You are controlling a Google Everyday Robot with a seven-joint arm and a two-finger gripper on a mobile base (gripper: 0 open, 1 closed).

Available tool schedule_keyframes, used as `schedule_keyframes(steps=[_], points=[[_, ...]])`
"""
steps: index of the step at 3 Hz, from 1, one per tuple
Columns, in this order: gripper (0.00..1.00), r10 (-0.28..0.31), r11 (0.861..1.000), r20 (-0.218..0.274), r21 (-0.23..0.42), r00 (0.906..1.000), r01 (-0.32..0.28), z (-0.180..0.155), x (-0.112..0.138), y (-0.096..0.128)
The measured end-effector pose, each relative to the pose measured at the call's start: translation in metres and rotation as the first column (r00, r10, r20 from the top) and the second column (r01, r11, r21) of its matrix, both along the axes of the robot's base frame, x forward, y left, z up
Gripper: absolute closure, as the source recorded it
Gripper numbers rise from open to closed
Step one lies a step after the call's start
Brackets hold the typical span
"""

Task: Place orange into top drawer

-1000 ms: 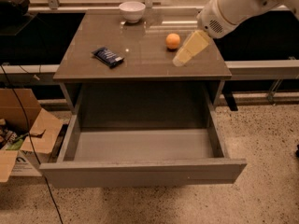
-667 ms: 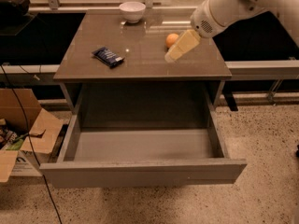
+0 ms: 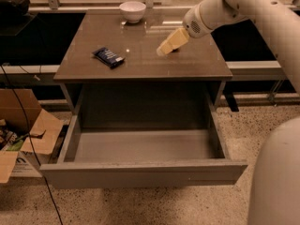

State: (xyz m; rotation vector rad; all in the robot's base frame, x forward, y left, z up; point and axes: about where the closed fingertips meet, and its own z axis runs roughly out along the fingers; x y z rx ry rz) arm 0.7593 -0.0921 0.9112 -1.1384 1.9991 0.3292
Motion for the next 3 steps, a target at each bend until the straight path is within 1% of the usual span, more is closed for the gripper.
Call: schedule_keyframes(steps=[1, 2, 3], points=[[0.00, -0.016, 0.998, -0.026, 0.065, 0.9995, 0.018, -0.019, 0.027, 0.002], [0.00, -0.020, 0.994, -0.050, 0.107, 0.9985, 0.026, -0.041, 0.050, 0.007], [0.00, -0.032, 0.990, -0.068, 0.133, 0.9972, 0.041, -0.055, 0.067, 0.006]])
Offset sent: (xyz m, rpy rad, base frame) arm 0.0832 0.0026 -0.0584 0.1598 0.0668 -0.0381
